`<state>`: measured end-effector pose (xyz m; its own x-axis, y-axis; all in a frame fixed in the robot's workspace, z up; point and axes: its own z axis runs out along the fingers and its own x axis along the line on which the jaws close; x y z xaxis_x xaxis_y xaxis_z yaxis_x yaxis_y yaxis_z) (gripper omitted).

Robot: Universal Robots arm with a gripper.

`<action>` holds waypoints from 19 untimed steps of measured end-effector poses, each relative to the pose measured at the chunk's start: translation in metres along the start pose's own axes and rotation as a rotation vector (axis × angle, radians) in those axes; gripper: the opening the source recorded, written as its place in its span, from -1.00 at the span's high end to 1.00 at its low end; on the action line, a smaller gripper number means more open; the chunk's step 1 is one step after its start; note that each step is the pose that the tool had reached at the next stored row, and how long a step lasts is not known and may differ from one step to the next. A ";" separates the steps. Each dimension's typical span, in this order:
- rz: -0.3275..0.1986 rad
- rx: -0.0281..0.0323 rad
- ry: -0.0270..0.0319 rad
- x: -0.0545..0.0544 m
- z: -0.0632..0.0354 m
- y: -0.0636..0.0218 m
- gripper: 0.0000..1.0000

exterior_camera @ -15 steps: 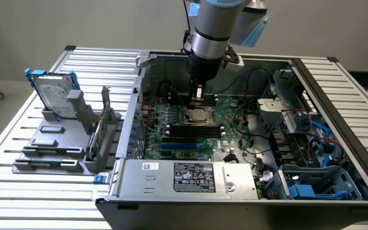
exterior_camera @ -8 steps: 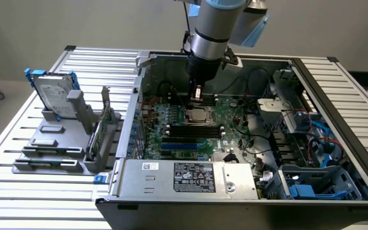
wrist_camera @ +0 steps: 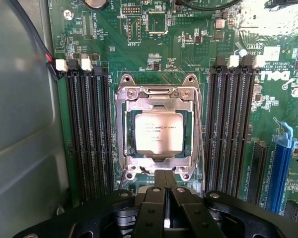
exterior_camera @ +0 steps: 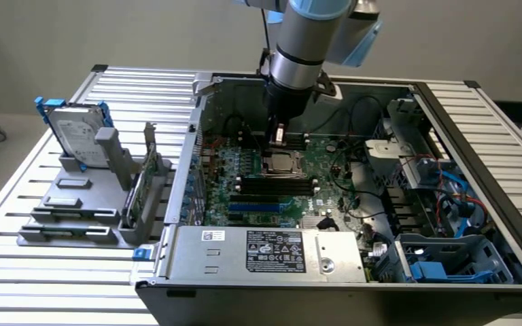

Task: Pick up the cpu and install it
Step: 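Close the cpu cover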

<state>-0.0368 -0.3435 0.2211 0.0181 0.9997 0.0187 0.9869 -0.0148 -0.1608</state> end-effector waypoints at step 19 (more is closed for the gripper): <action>0.000 0.0215 -0.0008 0.004 0.0214 0.0034 0.79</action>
<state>-0.0368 -0.3395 0.1995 0.0184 0.9997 0.0179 0.9832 -0.0148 -0.1820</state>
